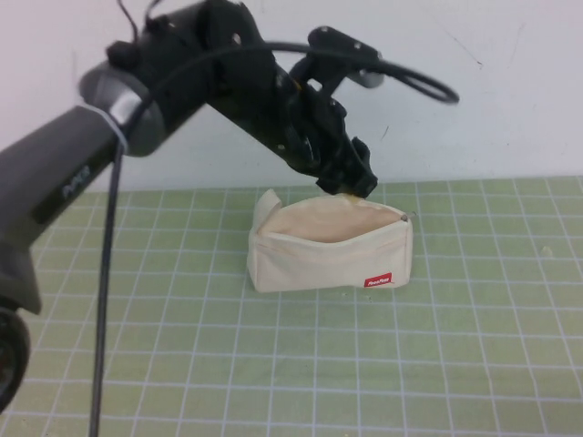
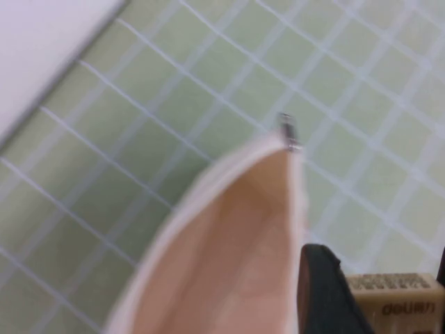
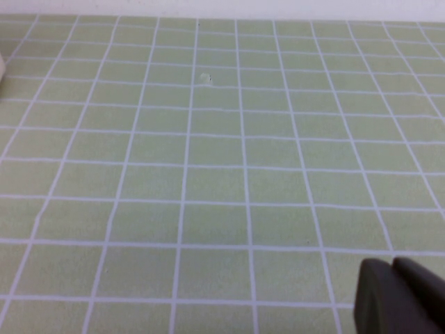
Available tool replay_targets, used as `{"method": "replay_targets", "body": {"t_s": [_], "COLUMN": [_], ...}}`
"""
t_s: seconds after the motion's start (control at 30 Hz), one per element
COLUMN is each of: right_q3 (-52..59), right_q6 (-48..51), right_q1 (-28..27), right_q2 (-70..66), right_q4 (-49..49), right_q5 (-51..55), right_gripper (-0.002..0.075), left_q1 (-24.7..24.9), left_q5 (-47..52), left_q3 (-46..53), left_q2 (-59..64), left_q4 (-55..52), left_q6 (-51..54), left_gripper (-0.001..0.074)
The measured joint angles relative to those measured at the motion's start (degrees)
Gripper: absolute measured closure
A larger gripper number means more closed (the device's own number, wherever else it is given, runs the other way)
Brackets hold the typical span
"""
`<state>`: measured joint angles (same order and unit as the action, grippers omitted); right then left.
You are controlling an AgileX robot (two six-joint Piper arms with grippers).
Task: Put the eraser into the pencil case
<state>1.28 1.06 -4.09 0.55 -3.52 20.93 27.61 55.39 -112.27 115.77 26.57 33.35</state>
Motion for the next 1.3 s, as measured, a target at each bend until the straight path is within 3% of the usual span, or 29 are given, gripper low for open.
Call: {"method": "replay_targets", "body": {"t_s": [0.17,0.37,0.47,0.6,0.7,1.03,1.3], "right_q3": [0.00,0.00,0.00,0.00,0.00,0.00,0.00], "right_q6": [0.00,0.00,0.00,0.00,0.00,-0.10,-0.10], "right_q1": [0.00,0.00,0.00,0.00,0.00,0.00,0.00], "right_q2": [0.00,0.00,0.00,0.00,0.00,0.00,0.00], "right_q4": [0.00,0.00,0.00,0.00,0.00,0.00,0.00], "right_q5": [0.00,0.00,0.00,0.00,0.00,0.00,0.00], "right_gripper": [0.0727,0.0727,0.0727,0.0727,0.0727,0.0727,0.0727], "left_q1": [0.83,0.83,0.83,0.90,0.90,0.90,0.90], "left_q5": [-2.97,-6.46,-7.76,-7.76,-7.65,-9.87,-22.65], "left_q3": [0.00,0.00,0.00,-1.92,-3.32,-1.83,20.43], "left_q2": [3.01,4.57,4.32,2.77,-0.28,-20.02,-38.36], "left_q4": [-6.90,-9.02,-9.56,-12.83,-16.84,-25.16,-29.45], "left_q6": [0.41,0.54,0.21,-3.06,-6.91,-12.66,-19.14], "left_gripper": [0.0452,0.0293,0.0374,0.0634,0.0705,0.0735,0.0735]}}
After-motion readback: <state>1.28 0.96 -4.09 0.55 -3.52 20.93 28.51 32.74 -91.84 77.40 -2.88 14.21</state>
